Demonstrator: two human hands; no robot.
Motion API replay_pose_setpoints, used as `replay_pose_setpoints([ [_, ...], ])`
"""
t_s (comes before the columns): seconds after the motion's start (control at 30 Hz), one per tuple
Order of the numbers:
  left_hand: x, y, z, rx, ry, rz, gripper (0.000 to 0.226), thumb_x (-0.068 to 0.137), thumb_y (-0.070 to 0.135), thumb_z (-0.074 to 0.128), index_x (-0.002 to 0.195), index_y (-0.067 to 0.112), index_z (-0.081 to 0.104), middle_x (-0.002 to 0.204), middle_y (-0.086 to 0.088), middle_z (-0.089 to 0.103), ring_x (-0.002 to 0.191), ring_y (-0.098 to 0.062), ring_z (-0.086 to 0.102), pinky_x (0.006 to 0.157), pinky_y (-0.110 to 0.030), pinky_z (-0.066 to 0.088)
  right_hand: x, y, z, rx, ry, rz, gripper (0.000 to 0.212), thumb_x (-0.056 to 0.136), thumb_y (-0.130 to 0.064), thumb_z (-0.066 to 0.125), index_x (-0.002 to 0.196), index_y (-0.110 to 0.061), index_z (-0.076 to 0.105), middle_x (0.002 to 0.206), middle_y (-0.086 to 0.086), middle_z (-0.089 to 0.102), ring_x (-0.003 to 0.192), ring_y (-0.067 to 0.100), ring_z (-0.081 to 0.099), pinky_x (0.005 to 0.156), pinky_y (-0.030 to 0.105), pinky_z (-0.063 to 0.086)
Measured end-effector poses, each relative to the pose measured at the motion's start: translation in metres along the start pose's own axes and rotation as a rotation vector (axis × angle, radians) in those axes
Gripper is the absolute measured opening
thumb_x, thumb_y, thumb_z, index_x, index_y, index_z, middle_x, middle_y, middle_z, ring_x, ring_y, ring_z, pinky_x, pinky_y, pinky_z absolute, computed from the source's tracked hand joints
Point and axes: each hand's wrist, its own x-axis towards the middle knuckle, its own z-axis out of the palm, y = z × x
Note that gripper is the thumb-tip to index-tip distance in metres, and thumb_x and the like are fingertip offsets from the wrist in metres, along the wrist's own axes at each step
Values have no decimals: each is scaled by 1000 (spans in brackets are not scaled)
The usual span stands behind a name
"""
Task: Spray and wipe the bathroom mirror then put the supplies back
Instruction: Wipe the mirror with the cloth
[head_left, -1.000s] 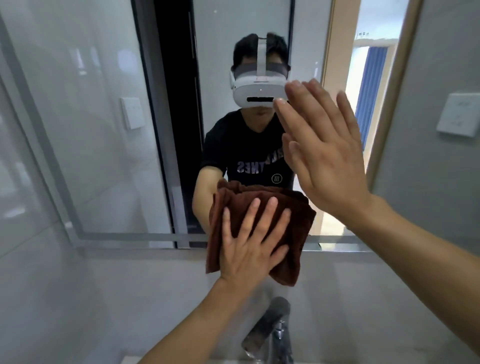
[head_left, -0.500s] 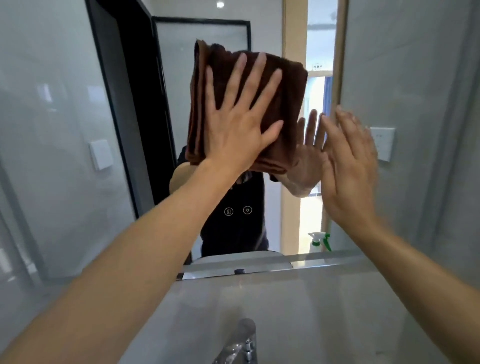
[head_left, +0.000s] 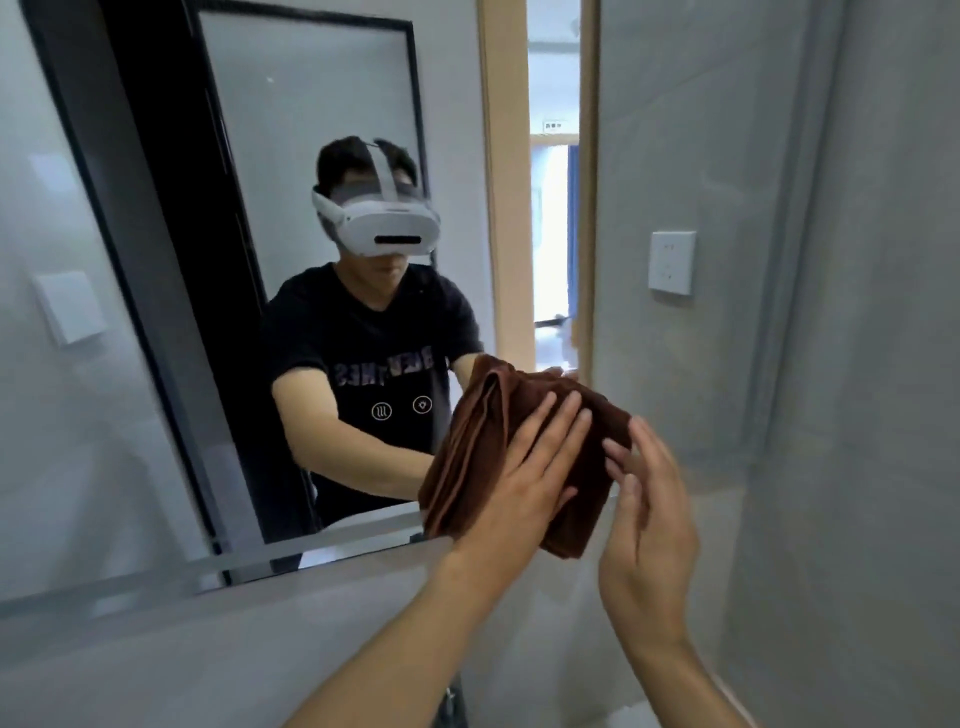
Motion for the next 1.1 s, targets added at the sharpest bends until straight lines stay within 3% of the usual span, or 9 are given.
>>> replay_pose_setpoints([
  [0.13, -9, -8, -35, -366, 60, -55, 60, 95, -6, 47, 153, 7, 36, 163, -5, 31, 152, -14, 23, 126, -34, 17, -29, 7, 30, 9, -6, 78, 44, 106, -14, 37, 149, -17, 43, 154, -7, 43, 140, 12, 44, 114, 41, 41],
  [0.23, -15, -20, -63, -540, 49, -86, 56, 98, -5, 43, 152, 7, 40, 155, -4, 44, 147, -12, 35, 123, -38, 27, -39, 4, 66, -124, 12, 80, 50, 105, -23, 38, 155, -20, 32, 162, -9, 30, 150, 8, 25, 121, 35, 27],
  [0.33, -17, -26, -82, -712, -10, -133, 51, 102, 5, 38, 152, 13, 40, 149, 4, 51, 140, -7, 46, 118, -27, 33, -33, -6, 106, -254, 133, 185, 57, 103, -37, 36, 157, -18, 29, 164, -1, 25, 153, 13, 18, 123, 45, 22],
  [0.43, -19, -26, -101, -788, 28, -209, 47, 104, 11, 37, 150, 14, 42, 145, 7, 55, 134, -5, 52, 113, -22, 38, -20, -25, 137, -313, 286, 290, 73, 101, -60, 19, 155, -12, 32, 164, 7, 26, 153, 23, 18, 122, 55, 18],
  [0.53, -20, -26, -118, -694, 145, -157, 45, 104, 17, 37, 146, 6, 47, 139, 2, 61, 131, -7, 55, 112, -24, 41, -16, -37, 150, -293, 359, 300, 92, 94, -75, 12, 156, -10, 29, 165, 7, 21, 155, 24, 12, 123, 55, 11],
  [0.7, 2, -21, -131, -493, 266, -8, 43, 100, 10, 39, 138, -2, 52, 138, -8, 59, 135, -13, 51, 114, -37, 42, -16, -37, 148, -366, 388, 284, 95, 97, -72, 5, 150, -2, 37, 161, 16, 28, 151, 34, 23, 120, 61, 20],
  [0.83, 29, -20, -118, -104, 205, 172, 42, 100, 16, 44, 139, 8, 57, 147, -14, 53, 141, -27, 45, 117, -51, 33, -21, 1, 130, -473, 295, 127, 80, 102, -64, 13, 152, -5, 35, 163, 15, 23, 153, 31, 19, 119, 61, 20],
  [0.97, 66, -17, -98, 114, 134, 181, 48, 99, 22, 42, 145, 14, 53, 156, -15, 42, 146, -31, 37, 123, -50, 22, -7, 43, 100, -468, 246, 32, 90, 90, -69, 42, 156, -9, 27, 166, 11, 15, 155, 29, 10, 123, 56, 8],
  [1.1, 102, -4, -75, 215, 122, 205, 50, 96, 24, 45, 146, 18, 51, 159, -14, 37, 147, -31, 34, 123, -50, 20, 29, 78, 64, -475, 294, 72, 91, 90, -70, 38, 157, -10, 25, 166, 11, 16, 155, 26, 9, 124, 55, 7],
])
